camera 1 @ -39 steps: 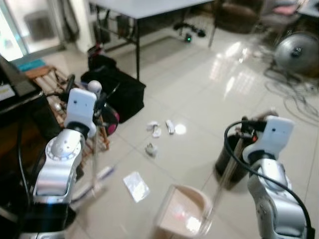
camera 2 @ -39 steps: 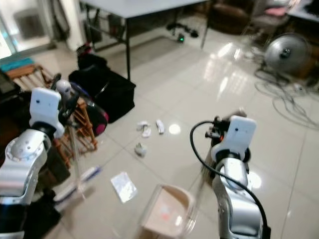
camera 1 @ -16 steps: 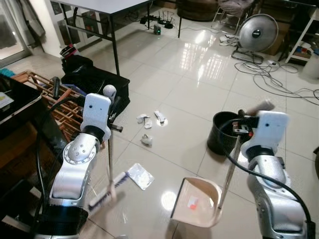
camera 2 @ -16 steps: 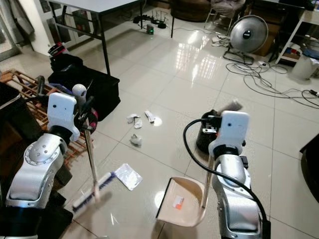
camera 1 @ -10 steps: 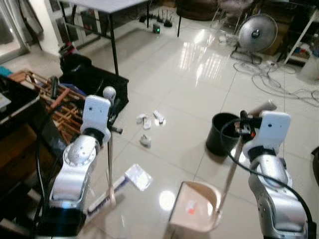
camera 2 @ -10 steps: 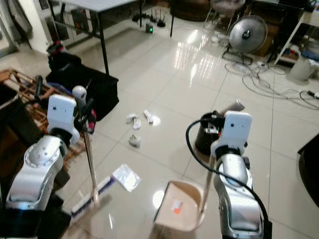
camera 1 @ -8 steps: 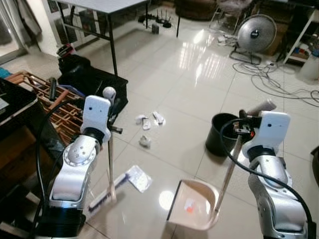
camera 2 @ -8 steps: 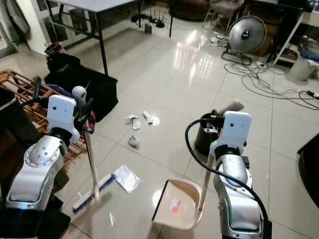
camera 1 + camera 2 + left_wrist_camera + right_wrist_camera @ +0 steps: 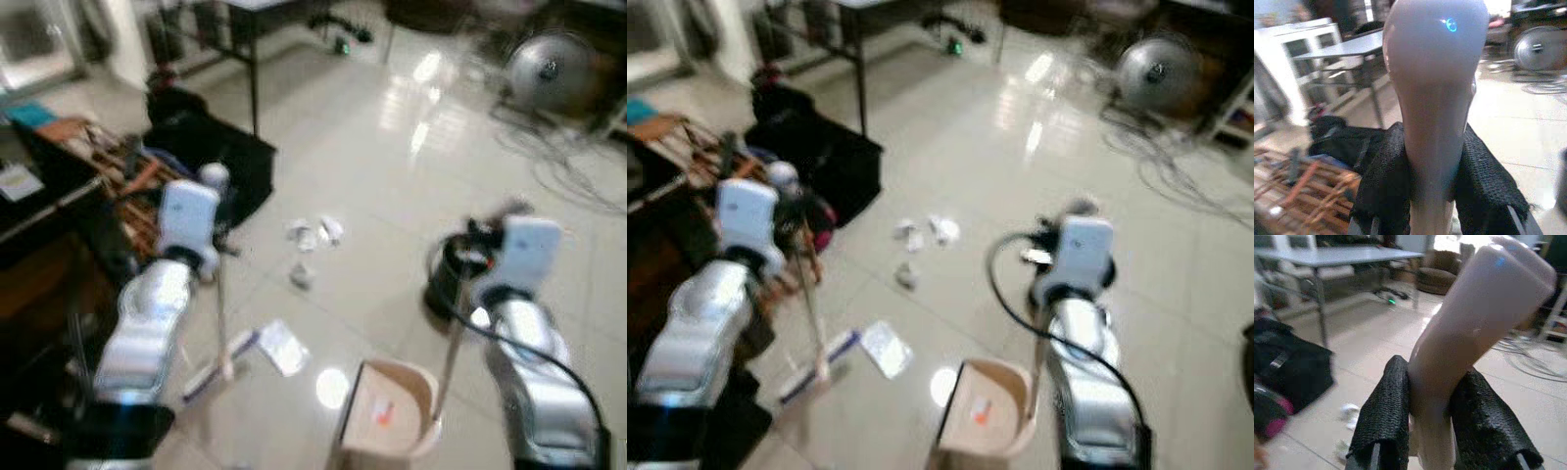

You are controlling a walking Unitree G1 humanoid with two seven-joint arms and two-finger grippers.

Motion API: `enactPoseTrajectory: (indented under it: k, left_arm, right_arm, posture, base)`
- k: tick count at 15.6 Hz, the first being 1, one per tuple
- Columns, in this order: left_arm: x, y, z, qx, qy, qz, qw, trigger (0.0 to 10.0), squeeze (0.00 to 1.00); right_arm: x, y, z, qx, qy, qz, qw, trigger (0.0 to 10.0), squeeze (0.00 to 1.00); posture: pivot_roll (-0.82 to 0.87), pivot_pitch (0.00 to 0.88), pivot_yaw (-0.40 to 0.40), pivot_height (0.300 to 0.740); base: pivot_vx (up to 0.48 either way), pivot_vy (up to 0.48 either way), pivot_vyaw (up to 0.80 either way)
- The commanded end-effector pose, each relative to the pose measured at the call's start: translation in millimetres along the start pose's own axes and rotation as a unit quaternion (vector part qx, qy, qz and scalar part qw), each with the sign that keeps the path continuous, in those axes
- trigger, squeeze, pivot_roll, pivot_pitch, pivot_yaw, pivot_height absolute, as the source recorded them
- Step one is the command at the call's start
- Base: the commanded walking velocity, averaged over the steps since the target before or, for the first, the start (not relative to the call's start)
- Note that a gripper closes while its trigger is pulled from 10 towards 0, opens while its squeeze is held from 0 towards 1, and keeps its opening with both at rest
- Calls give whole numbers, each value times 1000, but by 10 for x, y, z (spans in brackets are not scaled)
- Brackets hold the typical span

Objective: Sweep floor

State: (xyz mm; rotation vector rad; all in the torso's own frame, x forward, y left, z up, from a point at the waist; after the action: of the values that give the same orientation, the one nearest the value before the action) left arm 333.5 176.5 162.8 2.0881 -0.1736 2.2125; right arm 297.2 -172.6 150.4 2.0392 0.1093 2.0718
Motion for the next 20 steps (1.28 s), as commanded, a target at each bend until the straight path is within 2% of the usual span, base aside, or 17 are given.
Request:
enactPoseTrajectory:
  k: [1, 7, 20]
  left_arm:
    - [111, 89, 24, -16, 24, 11, 1000, 10000, 0]
    - [36, 68, -2, -14, 11, 15, 1000, 10000, 0]
    - [31, 88, 10, -20, 12, 16, 1000, 10000, 0]
  right_arm:
    - [30, 141, -20, -25, 12, 4, 1000, 10000, 0]
    - [-3, 96, -35, -14, 8, -7, 1000, 10000, 0]
    - [-43, 123, -67, -26, 3, 4, 1000, 10000, 0]
  posture:
    - [31, 0, -50, 740]
    - [28, 0, -48, 740]
    - [25, 0, -39, 740]
  base:
    - [322, 0, 0]
    - [325, 0, 0]
    - [323, 0, 0]
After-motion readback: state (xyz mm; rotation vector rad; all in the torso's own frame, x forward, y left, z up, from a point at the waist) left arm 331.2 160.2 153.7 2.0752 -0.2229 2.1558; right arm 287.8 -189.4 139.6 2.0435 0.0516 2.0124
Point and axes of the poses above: a point about 5 cm out from each wrist's last joint towards the gripper, its own z axis pointing out of the wrist towards the gripper, its own x axis along the axis of the wrist's last joint, y = z × x, the point moved 3 cm from there along z, pointing out of the wrist towards the gripper, and after that the axes turned 13 degrees about -z, right-handed, at the moved point
